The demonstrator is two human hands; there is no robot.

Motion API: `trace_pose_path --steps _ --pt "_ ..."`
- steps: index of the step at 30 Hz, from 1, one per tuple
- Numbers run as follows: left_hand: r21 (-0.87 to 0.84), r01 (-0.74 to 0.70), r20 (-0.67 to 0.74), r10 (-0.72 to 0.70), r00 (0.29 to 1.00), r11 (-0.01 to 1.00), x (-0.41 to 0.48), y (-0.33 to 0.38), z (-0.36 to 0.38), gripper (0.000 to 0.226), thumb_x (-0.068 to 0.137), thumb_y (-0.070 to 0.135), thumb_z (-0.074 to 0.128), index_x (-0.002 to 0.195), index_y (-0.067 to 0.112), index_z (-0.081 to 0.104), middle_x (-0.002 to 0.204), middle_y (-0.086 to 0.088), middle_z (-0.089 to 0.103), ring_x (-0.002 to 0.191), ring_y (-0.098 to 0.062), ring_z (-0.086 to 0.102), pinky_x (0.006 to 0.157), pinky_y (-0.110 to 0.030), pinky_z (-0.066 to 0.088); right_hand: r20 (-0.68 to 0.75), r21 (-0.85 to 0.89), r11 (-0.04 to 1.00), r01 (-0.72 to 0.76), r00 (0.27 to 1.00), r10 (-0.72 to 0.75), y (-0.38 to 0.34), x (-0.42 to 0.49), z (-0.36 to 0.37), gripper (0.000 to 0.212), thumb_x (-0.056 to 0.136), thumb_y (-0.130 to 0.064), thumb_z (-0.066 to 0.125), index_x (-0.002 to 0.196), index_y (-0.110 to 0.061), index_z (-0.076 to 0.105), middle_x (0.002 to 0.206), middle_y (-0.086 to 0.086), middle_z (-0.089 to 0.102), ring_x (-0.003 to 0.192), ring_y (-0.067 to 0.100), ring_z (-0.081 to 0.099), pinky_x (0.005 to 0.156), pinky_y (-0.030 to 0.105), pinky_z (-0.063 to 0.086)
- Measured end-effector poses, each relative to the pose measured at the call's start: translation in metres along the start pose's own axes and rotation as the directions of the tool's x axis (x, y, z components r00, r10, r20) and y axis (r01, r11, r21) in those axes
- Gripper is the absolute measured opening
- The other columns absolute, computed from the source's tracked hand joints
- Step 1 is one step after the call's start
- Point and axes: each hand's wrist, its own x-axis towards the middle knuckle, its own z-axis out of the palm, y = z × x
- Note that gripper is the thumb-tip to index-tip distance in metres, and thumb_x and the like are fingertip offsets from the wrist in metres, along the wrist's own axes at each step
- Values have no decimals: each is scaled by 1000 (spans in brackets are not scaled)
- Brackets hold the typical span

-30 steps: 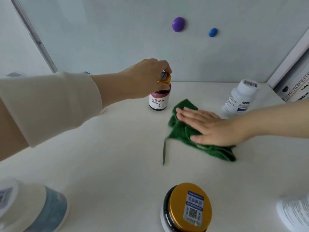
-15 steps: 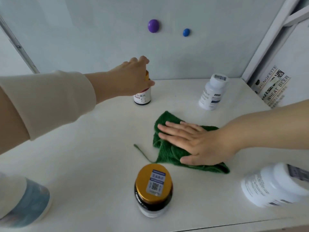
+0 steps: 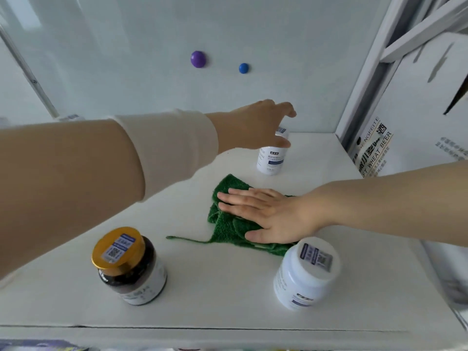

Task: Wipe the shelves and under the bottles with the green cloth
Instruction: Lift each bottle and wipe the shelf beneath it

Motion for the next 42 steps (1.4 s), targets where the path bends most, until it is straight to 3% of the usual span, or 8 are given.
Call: trace_pose_path --steps 8,11,22,27,31,36,38,42 --pt "-21 40 28 -40 999 999 24 -4 0 38 89 21 53 127 17 50 125 -7 51 105 -18 47 79 -24 32 -71 -5 996 87 994 -87 19 -2 3 61 96 -41 28 144 -31 -10 152 -17 -22 139 3 -22 116 33 -10" --pt "-18 67 -47 -68 997 998 32 -15 -23 38 89 23 54 126 18 52 129 -6 51 113 -21 49 82 -25 36 -83 -2 997 78 993 -78 24 6 -1 61 96 -42 26 145 -31 -10 152 -17 -22 139 2 -22 115 30 -12" --pt "-7 124 -193 -123 973 992 44 -49 -53 37 89 28 56 125 22 53 131 -3 52 117 -21 48 80 -26 34 -282 195 961 -198 927 248 64 79 -31 54 98 -40 18 146 -24 0 156 -8 -10 143 7 -10 118 29 -4" --pt "-2 88 -171 -87 981 996 45 -44 -51 36 89 28 56 124 22 53 130 -4 52 116 -21 47 81 -26 33 -284 356 837 -415 806 520 93 55 -15 54 98 -39 14 146 -23 -3 156 -7 -11 143 9 -10 118 31 -3" --pt "-1 42 -133 -42 990 999 43 -38 -44 35 88 27 57 123 22 54 127 -6 53 114 -21 47 81 -26 33 -267 460 658 -596 614 743 115 22 8 53 98 -38 13 146 -22 0 157 -5 -8 144 12 -7 119 33 -1" --pt "30 11 -69 -9 998 999 38 -30 -32 37 89 27 55 125 22 52 129 -6 51 112 -22 46 81 -26 33 -211 574 485 -660 453 866 100 5 19 53 98 -34 14 147 -19 0 157 -1 -8 144 16 -7 117 35 -1" --pt "26 0 -59 2 998 1000 37 -29 -26 37 89 27 55 126 23 52 128 -6 51 103 -19 45 80 -26 33 -229 554 518 -652 478 848 86 -2 25 54 98 -36 14 147 -19 -1 157 -1 -9 144 17 -8 116 35 -2" --pt "26 -4 -57 5 998 1000 36 -34 -21 37 89 25 54 126 24 52 126 -6 51 110 -23 48 82 -27 34 -327 450 721 -526 655 681 65 -10 30 57 96 -43 20 147 -24 1 156 -7 -10 144 10 -10 116 31 -4"
